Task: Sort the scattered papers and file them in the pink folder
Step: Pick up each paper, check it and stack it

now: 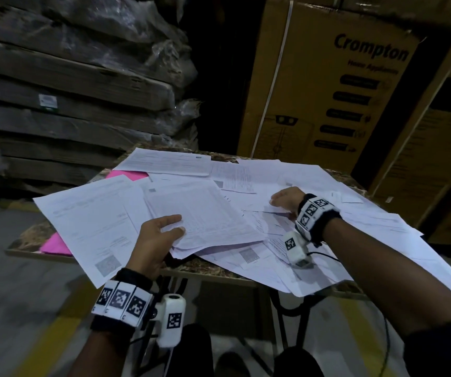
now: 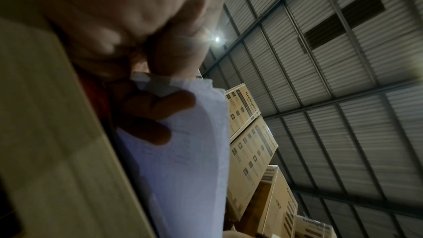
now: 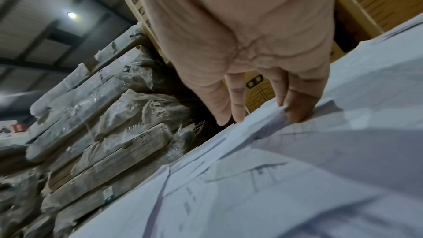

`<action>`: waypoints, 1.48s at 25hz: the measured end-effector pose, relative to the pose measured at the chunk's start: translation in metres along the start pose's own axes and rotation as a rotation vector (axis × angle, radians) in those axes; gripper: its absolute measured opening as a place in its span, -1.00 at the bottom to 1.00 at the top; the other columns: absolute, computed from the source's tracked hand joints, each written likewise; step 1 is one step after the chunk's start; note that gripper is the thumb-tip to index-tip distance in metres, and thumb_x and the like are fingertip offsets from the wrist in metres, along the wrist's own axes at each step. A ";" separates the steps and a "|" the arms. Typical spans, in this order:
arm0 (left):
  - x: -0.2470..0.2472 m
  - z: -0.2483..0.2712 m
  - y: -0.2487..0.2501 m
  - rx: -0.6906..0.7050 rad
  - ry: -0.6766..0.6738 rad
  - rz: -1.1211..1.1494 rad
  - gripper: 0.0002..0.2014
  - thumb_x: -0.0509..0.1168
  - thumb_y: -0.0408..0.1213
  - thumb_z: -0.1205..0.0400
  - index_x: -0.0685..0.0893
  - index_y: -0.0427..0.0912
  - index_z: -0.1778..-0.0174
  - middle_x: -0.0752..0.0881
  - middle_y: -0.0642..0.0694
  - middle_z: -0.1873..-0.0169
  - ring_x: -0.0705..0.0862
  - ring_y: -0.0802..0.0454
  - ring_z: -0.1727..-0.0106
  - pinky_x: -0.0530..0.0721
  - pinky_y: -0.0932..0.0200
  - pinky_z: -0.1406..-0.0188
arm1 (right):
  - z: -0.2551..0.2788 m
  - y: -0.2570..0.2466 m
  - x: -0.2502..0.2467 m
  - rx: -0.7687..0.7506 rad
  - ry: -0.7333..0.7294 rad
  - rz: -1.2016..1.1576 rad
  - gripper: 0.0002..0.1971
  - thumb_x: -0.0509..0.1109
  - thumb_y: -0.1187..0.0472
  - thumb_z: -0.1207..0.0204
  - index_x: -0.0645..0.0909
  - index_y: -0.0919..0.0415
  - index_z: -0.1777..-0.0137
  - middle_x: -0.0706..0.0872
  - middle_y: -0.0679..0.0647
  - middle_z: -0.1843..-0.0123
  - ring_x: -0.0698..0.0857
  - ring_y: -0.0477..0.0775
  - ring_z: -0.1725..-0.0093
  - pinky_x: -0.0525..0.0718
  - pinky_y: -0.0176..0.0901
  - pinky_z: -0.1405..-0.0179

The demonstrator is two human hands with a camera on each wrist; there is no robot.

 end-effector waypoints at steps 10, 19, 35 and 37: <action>-0.003 0.002 0.000 0.062 0.012 -0.101 -0.67 0.45 -0.43 -0.60 0.77 -0.17 -0.29 0.75 -0.08 -0.24 0.69 -0.01 -0.29 0.63 0.02 -0.36 | 0.001 -0.007 -0.015 0.000 0.249 -0.074 -0.80 0.38 0.48 -0.59 0.76 0.24 0.14 0.77 0.24 0.05 0.79 0.14 0.47 0.73 -0.21 0.55; 0.005 0.013 0.010 0.151 -0.055 -0.198 -0.67 0.43 -0.42 -0.62 0.76 -0.12 -0.31 0.72 0.07 -0.21 0.62 0.42 -0.09 0.55 0.61 0.30 | 0.110 -0.013 -0.094 -0.489 0.868 0.100 -0.69 0.34 0.50 -0.56 0.81 0.13 -0.06 0.74 0.20 -0.04 0.73 0.13 0.11 0.65 -0.19 0.09; 0.005 0.020 0.021 0.122 -0.169 -0.145 -0.77 0.24 -0.32 -0.78 0.76 -0.09 -0.25 0.79 -0.07 -0.19 0.70 -0.04 -0.29 0.63 0.00 -0.38 | 0.205 -0.032 -0.004 -1.176 0.843 0.401 -0.69 0.36 0.58 -0.45 0.80 0.17 0.10 0.74 0.18 0.10 0.77 0.25 0.06 0.66 -0.04 0.39; 0.009 0.024 0.025 0.109 -0.187 -0.085 -0.72 0.15 -0.17 -0.82 0.75 -0.06 -0.28 0.79 -0.05 -0.23 0.72 -0.02 -0.29 0.66 -0.02 -0.32 | 0.188 -0.010 0.021 -1.134 0.611 0.348 -0.71 0.49 0.60 -0.33 0.78 0.18 0.18 0.76 0.17 0.09 0.78 0.24 -0.02 0.74 0.01 0.28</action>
Point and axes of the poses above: each hand's wrist, its own z-axis away from the middle knuckle, its own x-axis out of the palm, y = z × x, the point moved 6 cm from there along -z, towards the middle knuckle
